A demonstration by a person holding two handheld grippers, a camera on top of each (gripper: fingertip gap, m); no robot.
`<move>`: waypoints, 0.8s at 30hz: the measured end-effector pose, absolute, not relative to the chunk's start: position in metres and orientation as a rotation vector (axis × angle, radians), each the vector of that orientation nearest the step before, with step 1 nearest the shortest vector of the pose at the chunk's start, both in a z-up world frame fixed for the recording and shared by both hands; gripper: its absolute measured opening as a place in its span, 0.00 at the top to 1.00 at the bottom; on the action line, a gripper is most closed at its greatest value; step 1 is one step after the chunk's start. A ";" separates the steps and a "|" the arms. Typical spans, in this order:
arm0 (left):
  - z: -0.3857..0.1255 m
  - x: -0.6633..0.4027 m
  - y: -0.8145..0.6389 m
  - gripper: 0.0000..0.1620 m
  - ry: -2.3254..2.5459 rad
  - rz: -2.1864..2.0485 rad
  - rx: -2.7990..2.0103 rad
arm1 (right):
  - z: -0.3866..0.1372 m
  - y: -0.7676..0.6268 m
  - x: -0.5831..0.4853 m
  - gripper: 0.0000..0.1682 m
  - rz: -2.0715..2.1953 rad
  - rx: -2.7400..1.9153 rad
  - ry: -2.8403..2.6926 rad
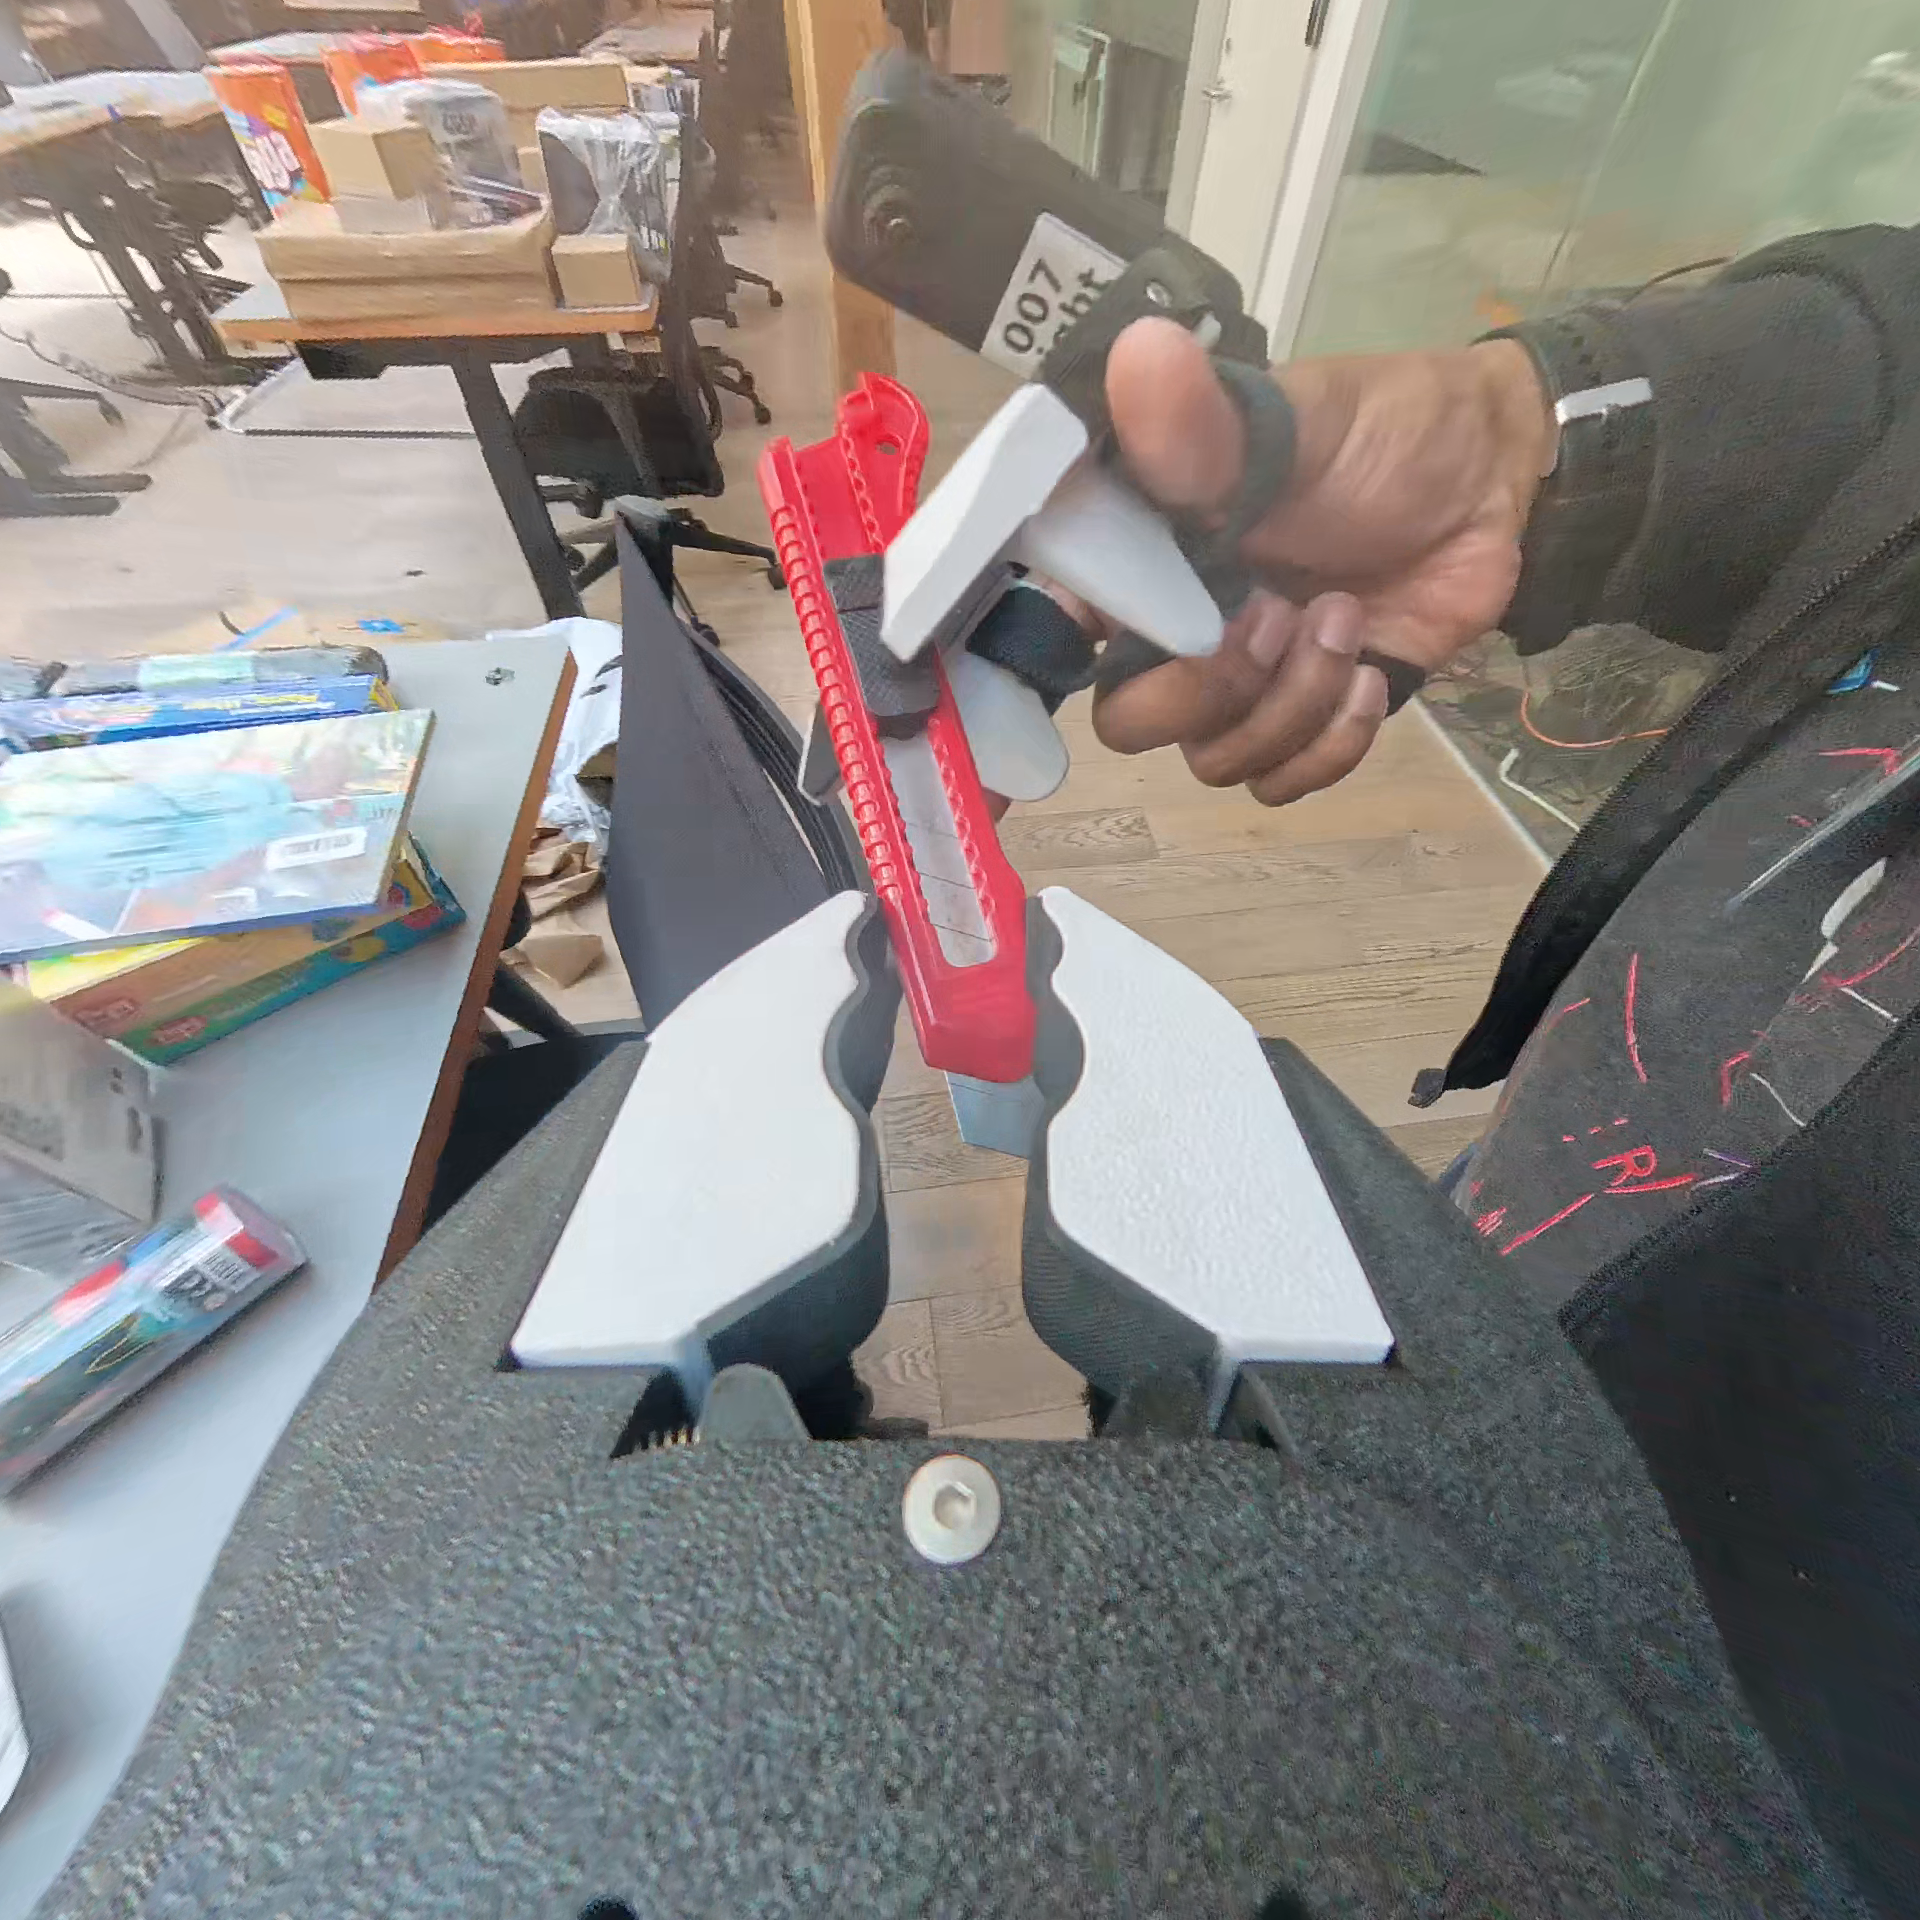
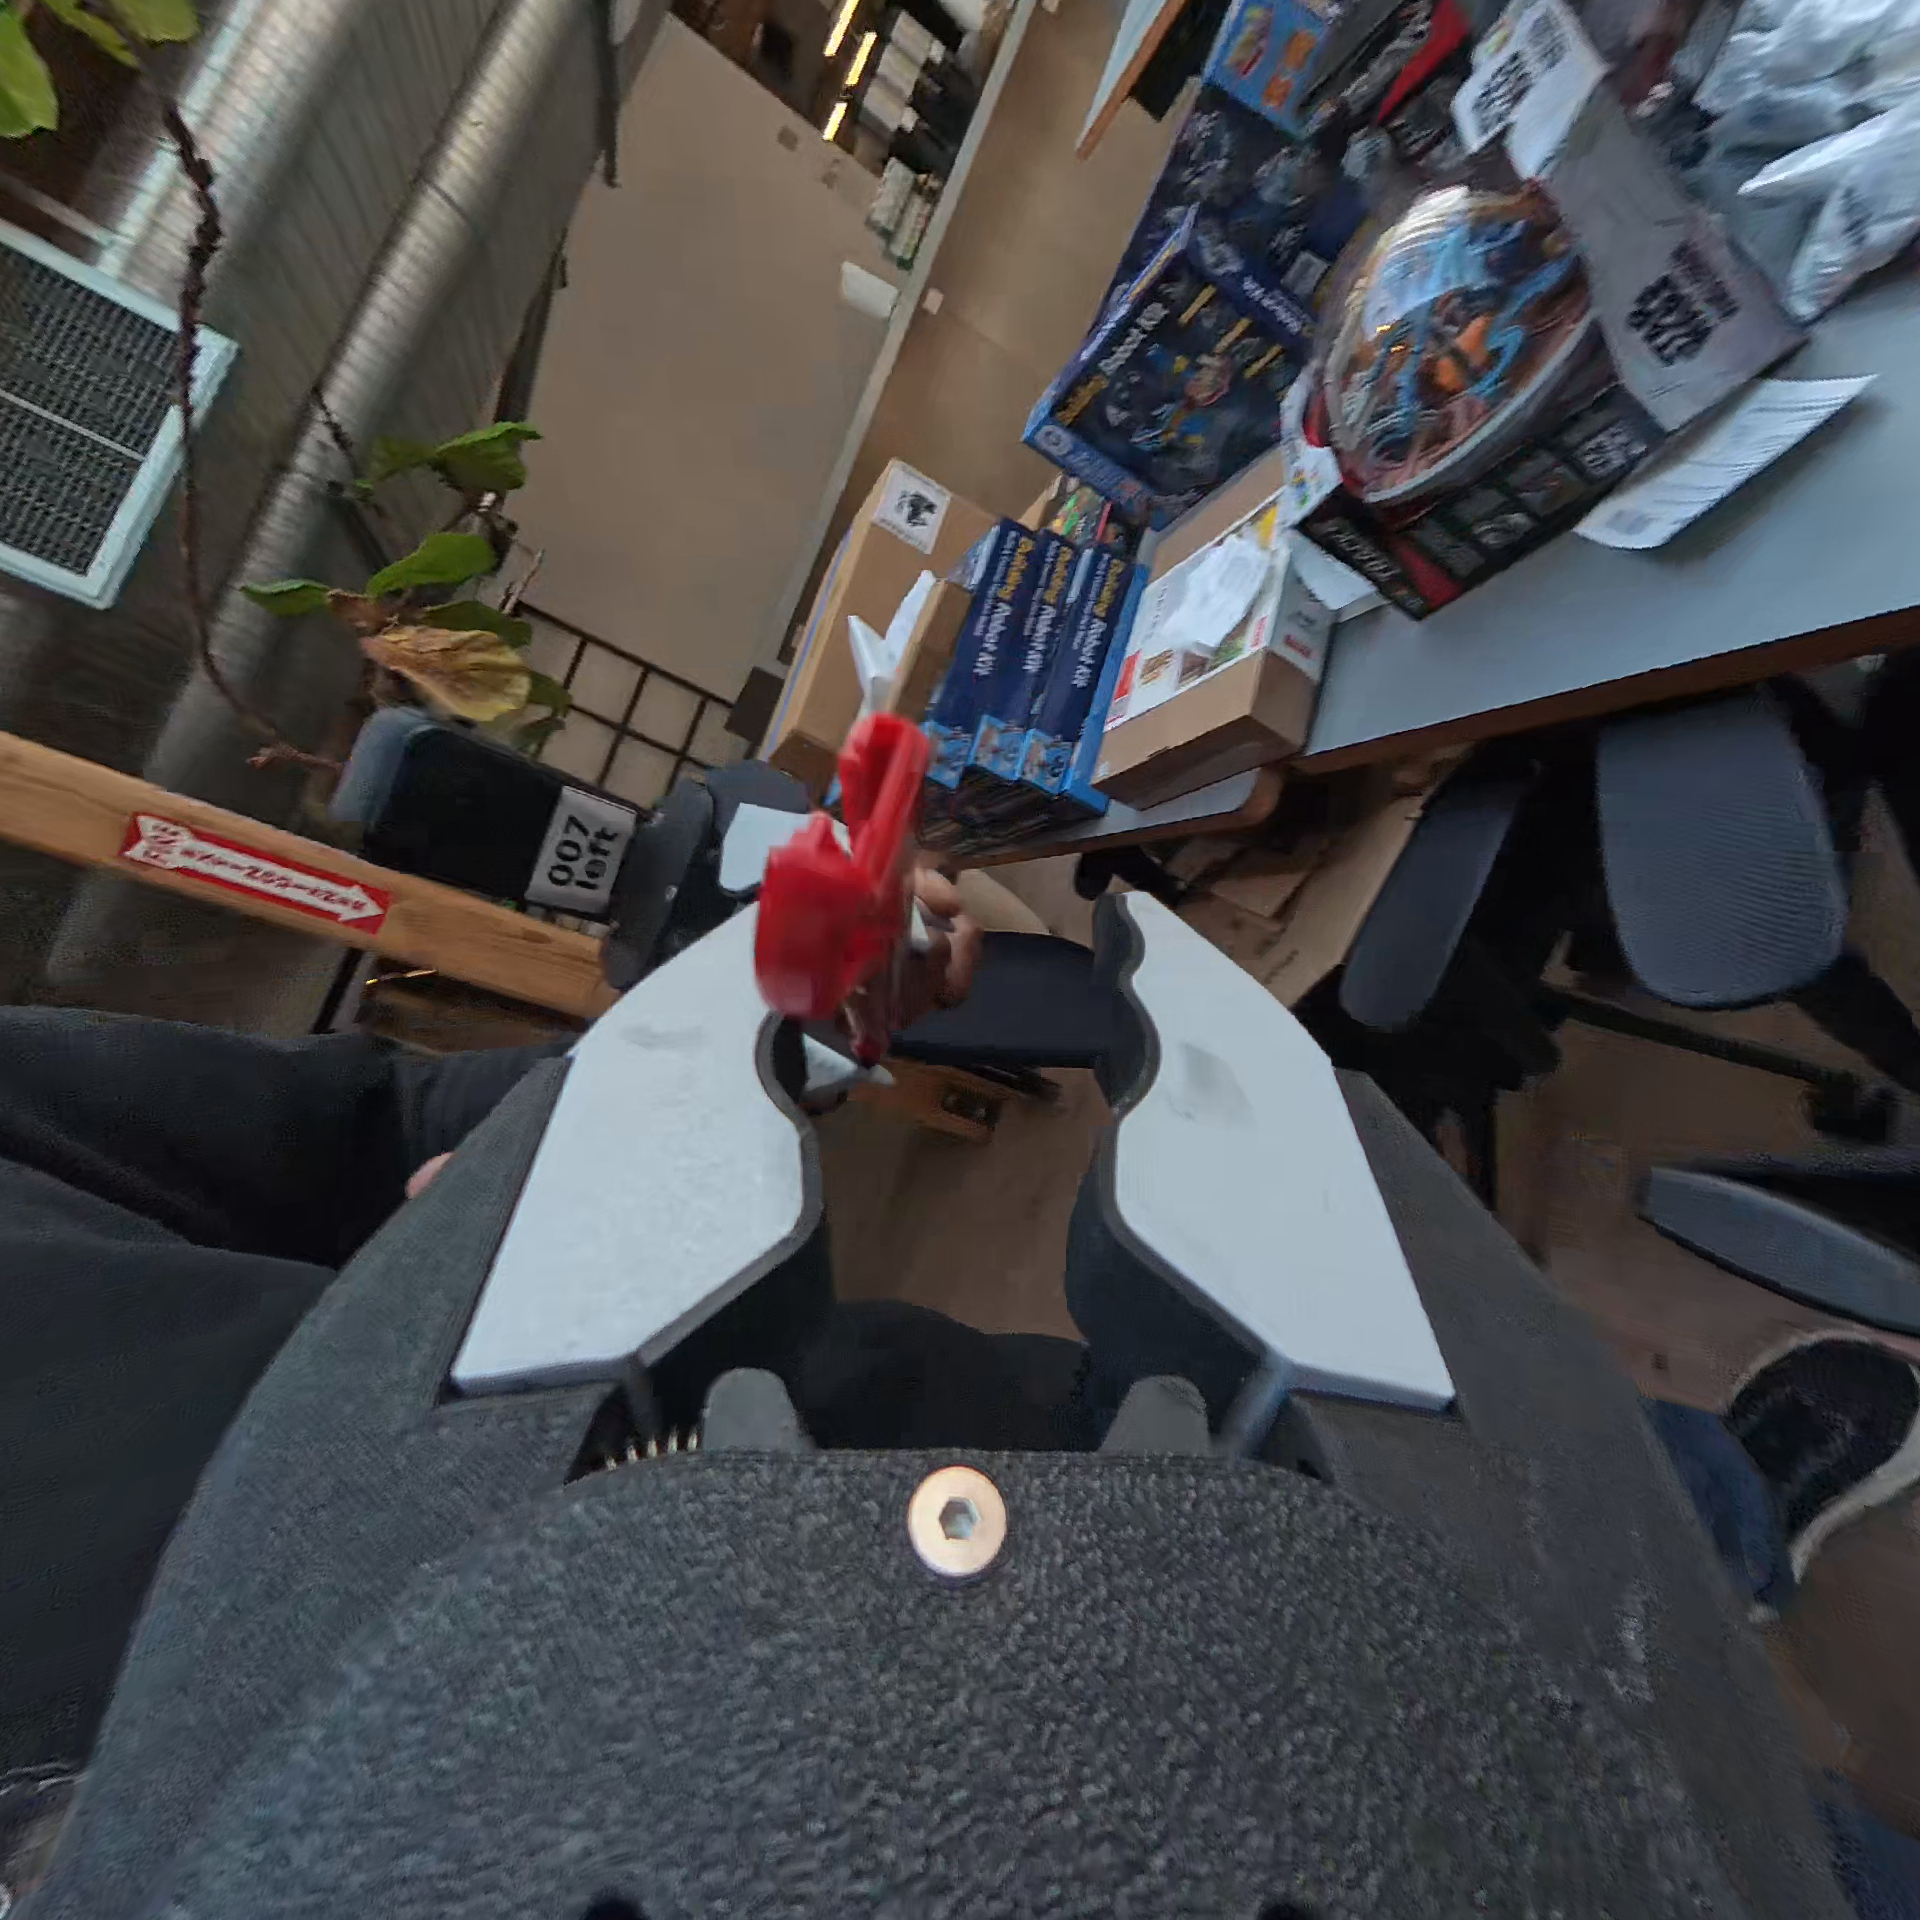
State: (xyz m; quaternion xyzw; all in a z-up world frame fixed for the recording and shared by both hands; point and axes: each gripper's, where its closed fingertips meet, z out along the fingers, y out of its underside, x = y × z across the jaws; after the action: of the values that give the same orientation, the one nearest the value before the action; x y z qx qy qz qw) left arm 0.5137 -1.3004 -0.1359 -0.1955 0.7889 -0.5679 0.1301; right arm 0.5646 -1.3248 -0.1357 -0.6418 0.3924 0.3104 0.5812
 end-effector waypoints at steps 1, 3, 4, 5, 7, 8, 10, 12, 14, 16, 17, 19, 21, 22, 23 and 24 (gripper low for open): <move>-0.133 0.503 -1.296 0.84 2.281 -1.625 -0.565 | -0.124 -1.313 0.553 0.73 0.778 -1.463 0.866; -0.132 0.484 -1.283 0.84 2.252 -1.571 -0.583 | -0.103 -1.289 0.530 0.87 0.869 -1.405 0.772; -0.130 0.476 -1.275 0.84 2.214 -1.554 -0.603 | -0.099 -1.277 0.521 0.87 0.865 -1.415 0.748; -0.127 0.469 -1.264 0.84 2.167 -1.531 -0.638 | -0.098 -1.264 0.514 0.89 0.833 -1.447 0.743; -0.122 0.456 -1.234 0.84 2.049 -1.441 -0.740 | -0.097 -1.238 0.502 0.92 0.789 -1.504 0.759; -0.119 0.449 -1.216 0.84 1.982 -1.362 -0.808 | -0.096 -1.223 0.496 0.92 0.763 -1.531 0.778; -0.111 0.428 -1.185 0.82 1.891 -1.204 -0.876 | -0.094 -1.188 0.480 0.92 0.672 -1.615 0.787; -0.100 0.405 -1.151 0.78 1.779 -1.038 -0.914 | -0.089 -1.144 0.451 0.92 0.579 -1.717 0.741; -0.097 0.380 -1.106 0.75 1.703 -0.821 -0.945 | -0.080 -1.093 0.409 0.92 0.540 -1.783 0.677; -0.100 0.352 -1.052 0.75 1.632 -0.641 -0.978 | -0.071 -1.037 0.358 0.91 0.528 -1.835 0.603; -0.099 0.333 -1.022 0.81 1.584 -0.588 -1.014 | -0.069 -1.010 0.334 0.91 0.517 -1.860 0.582; -0.093 0.292 -0.968 0.84 1.509 -0.613 -1.100 | -0.062 -0.958 0.288 0.88 0.534 -1.874 0.517; -0.090 0.249 -0.917 0.88 1.438 -0.696 -1.205 | -0.055 -0.910 0.237 0.78 0.649 -1.891 0.391; -0.092 0.229 -0.892 0.90 1.406 -0.751 -1.281 | -0.054 -0.890 0.210 0.69 0.731 -1.913 0.309; -0.093 0.209 -0.870 0.91 1.356 -0.846 -1.365 | -0.052 -0.873 0.186 0.62 0.813 -1.936 0.224; -0.092 0.190 -0.849 0.93 1.269 -0.976 -1.453 | -0.050 -0.860 0.164 0.59 0.883 -1.952 0.137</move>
State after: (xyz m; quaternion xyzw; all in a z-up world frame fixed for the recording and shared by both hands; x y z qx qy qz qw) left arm 0.1900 -0.8487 -0.0922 -0.5929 0.5181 -0.3985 0.4704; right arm 0.1644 -0.8598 -0.0502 -0.7992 0.0559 0.3614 0.4770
